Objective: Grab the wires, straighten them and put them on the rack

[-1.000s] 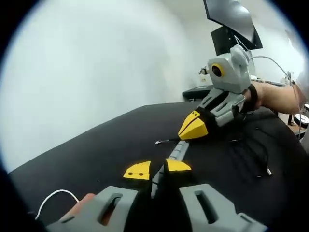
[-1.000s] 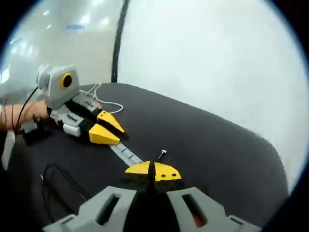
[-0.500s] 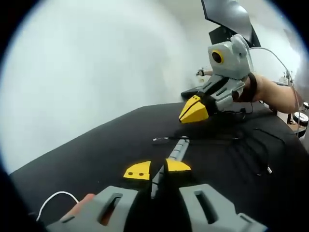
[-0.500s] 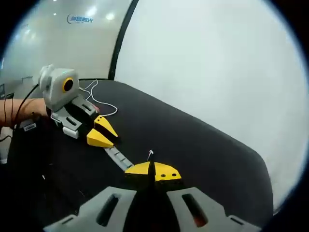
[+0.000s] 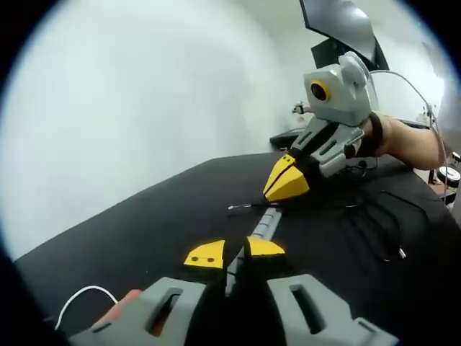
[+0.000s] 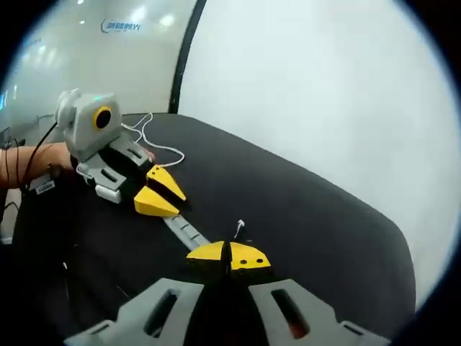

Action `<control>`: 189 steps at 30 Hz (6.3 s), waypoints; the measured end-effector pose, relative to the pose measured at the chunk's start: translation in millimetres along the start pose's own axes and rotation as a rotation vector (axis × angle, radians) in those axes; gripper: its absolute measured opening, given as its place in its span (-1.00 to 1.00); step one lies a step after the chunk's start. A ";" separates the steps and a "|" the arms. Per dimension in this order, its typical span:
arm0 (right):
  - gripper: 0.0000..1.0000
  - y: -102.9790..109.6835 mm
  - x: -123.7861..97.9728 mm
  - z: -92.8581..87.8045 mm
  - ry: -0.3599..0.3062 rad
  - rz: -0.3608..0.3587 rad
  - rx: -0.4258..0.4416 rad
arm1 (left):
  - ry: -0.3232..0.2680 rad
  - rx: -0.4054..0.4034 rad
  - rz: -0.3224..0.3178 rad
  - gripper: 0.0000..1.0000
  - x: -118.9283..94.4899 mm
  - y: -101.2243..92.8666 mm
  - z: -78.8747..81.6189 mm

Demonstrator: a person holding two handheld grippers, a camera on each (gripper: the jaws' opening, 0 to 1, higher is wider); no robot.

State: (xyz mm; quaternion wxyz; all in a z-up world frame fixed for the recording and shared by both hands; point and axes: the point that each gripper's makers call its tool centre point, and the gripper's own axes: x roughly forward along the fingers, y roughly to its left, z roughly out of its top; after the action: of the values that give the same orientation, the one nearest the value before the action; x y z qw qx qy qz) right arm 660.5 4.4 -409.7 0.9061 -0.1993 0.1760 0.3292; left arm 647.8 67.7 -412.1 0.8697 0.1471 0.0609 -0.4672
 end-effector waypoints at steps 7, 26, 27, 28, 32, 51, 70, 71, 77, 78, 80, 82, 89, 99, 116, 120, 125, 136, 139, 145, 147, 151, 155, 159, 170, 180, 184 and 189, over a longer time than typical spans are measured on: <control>-1.00 -5.3 -3.2 8.3 -0.061 -0.002 0.089 | 0.001 0.001 -0.002 -0.86 2.8 2.9 0.6; -1.00 0.2 -0.1 0.6 -0.020 0.002 0.103 | -0.001 0.003 -0.010 -0.88 6.1 6.5 0.6; -1.00 -0.2 0.0 1.1 -0.021 0.001 0.108 | -0.002 0.001 -0.011 -0.87 6.1 6.7 0.5; -1.00 -0.2 -0.5 1.3 -0.024 -0.002 0.110 | -0.002 0.000 -0.011 -0.87 6.0 6.9 0.4; -1.00 -1.7 -1.0 -0.2 -0.034 -0.010 0.123 | -0.002 0.000 -0.011 -0.87 6.8 8.2 0.3; -1.00 -5.7 -6.9 2.8 -0.088 -0.061 0.116 | -0.003 0.000 -0.013 -0.87 4.4 4.2 0.7; -1.00 -1.3 -2.9 -6.3 -0.060 -0.069 0.146 | -0.004 0.008 -0.010 -0.87 1.8 -2.0 1.1; -1.00 -1.8 -2.0 -6.7 -0.065 -0.070 0.145 | -0.005 0.011 -0.009 -0.87 1.3 -2.6 1.3; -1.00 -3.7 -0.5 -7.6 -0.070 -0.064 0.152 | -0.005 0.010 -0.008 -0.87 2.7 -0.1 1.1; -1.00 -3.6 0.2 -8.1 -0.068 -0.066 0.152 | -0.005 0.012 -0.007 -0.88 3.1 0.5 1.1; -1.00 -5.0 1.0 -9.8 -0.045 -0.091 0.111 | -0.007 0.016 -0.005 -0.88 4.0 2.4 1.1; -1.00 -1.8 1.9 -9.1 -0.036 -0.096 0.087 | -0.007 0.018 -0.004 -0.88 3.0 0.5 1.4; -1.00 -12.1 -12.7 2.7 -0.109 -0.039 0.259 | -0.003 0.038 0.004 -0.86 2.3 1.3 1.7; -1.00 -1.8 -6.5 11.4 -0.089 -0.055 0.067 | -0.005 0.052 0.004 -0.83 2.7 3.5 2.1; -0.92 95.3 -83.7 -9.4 -0.035 0.234 -0.182 | -0.129 -0.151 0.143 -0.26 -23.8 71.5 21.7; -0.90 117.0 -70.0 -3.6 -0.018 0.346 -0.240 | -0.128 -0.186 0.174 -0.30 -27.9 80.3 16.0; -0.84 117.9 -80.2 -9.8 0.035 0.471 -0.358 | -0.117 -0.201 0.187 -0.35 -27.0 81.7 12.4; -1.00 99.9 -95.4 -6.7 0.135 0.431 -0.150 | -0.110 -0.190 0.221 -0.35 -32.4 90.5 11.8; -1.00 88.7 -128.5 6.0 0.128 0.313 -0.168 | -0.129 -0.178 0.234 -0.35 -33.4 88.8 20.0; -1.00 87.7 -175.5 108.0 -0.258 0.204 0.052 | -0.165 -0.150 0.226 -0.40 -34.0 66.7 35.5; -1.00 94.4 -196.8 151.3 -0.461 0.275 0.173 | -0.171 -0.129 0.225 -0.40 -36.5 57.2 38.4; -1.00 90.9 -221.2 197.4 -0.624 0.349 0.319 | -0.175 -0.139 0.232 -0.40 -40.4 57.7 37.3; -1.00 83.6 -250.8 240.0 -0.726 0.349 0.351 | -0.149 -0.079 0.283 -0.61 -45.8 70.4 33.6; -1.00 59.7 -180.1 187.8 -0.504 0.184 0.341 | -0.187 -0.131 0.281 -0.62 -45.5 72.6 41.7; -0.99 40.5 -25.1 56.9 -0.183 0.193 0.640 | -0.318 -0.220 0.188 -0.88 -47.2 72.5 67.1; -0.99 30.9 -2.7 49.3 -0.289 0.191 0.593 | -0.091 -0.391 0.098 -0.44 -23.6 60.3 28.3; -0.99 22.3 -4.1 49.8 -0.349 0.133 0.573 | -0.149 -0.622 -0.072 -0.41 -23.3 39.6 40.6; -0.99 29.1 -8.1 54.9 -0.378 0.066 0.445 | -0.096 -0.637 -0.137 -0.37 -9.8 19.3 46.0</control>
State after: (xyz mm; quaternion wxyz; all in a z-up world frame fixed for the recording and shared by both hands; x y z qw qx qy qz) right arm 645.6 46.8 -366.0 0.9330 0.0748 0.0784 0.3431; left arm 657.0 71.1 -362.2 0.8404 -0.1589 0.1726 -0.4885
